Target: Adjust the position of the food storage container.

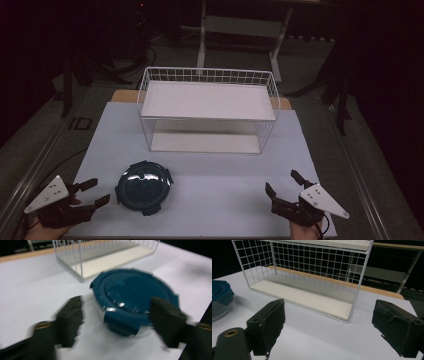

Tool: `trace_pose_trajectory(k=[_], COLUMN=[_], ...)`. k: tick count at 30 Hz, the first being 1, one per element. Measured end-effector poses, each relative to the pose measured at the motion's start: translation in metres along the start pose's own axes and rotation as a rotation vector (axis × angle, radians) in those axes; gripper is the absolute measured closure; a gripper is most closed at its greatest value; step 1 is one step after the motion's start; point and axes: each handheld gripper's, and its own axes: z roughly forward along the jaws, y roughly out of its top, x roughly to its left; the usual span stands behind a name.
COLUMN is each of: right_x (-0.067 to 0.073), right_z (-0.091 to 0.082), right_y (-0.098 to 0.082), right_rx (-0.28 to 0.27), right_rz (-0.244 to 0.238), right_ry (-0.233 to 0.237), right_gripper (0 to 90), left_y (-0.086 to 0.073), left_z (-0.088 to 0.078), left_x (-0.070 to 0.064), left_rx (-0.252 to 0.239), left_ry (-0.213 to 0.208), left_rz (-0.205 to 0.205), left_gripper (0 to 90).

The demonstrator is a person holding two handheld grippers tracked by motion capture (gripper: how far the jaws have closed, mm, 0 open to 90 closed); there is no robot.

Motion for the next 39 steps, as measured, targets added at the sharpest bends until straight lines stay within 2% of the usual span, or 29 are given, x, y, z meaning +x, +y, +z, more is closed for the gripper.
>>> trace_pose_trajectory(k=[4,5,6,7,8,11,14,20,26,31,39], right_x=[0.000,0.000,0.000,0.000,0.000,0.000,0.000,-0.001,-0.001,-0.001,0.000], right_z=[0.000,0.000,0.000,0.000,0.001,0.002,0.001,0.002,0.002,0.003,0.003], right_y=[0.000,0.000,0.000,0.000,0.000,-0.001,-0.001,-0.002,-0.002,-0.002,-0.002], right_rx=[0.003,0.002,0.001,0.001,0.002,0.008,0.009,0.013,0.013,0.020,0.020], right_rz=[0.002,0.002,0.002,0.002,0.000,-0.003,0.000,0.006,0.002,0.007,0.004], right_ry=[0.002,0.004,0.005,0.005,0.006,0.015,0.017,0.025,0.030,0.033,0.038], right_gripper=[11.3,11.3,11.3,11.3,11.3,11.3,11.4,11.4,11.4,11.4,11.4], left_y=[-0.009,-0.012,-0.014,-0.014,-0.016,-0.017,-0.016,-0.013,-0.013,-0.011,-0.001], left_z=[0.006,0.008,0.011,0.011,0.015,0.021,0.023,0.029,0.032,0.033,0.046], left_x=[0.007,0.008,0.007,0.007,0.007,0.005,0.005,0.001,0.004,0.003,0.004], left_rx=[0.080,0.112,0.135,0.135,0.167,0.193,0.191,0.216,0.196,0.208,0.228], left_ry=[-0.024,-0.044,-0.043,-0.043,-0.046,-0.040,-0.025,-0.022,-0.044,-0.041,-0.048], left_rz=[-0.005,-0.004,0.004,0.004,0.003,0.002,0.013,0.044,0.010,0.021,0.022], left_gripper=[55.6,61.2,63.1,67.9,67.9,78.9,87.9,89.6,89.6,89.6,89.7])
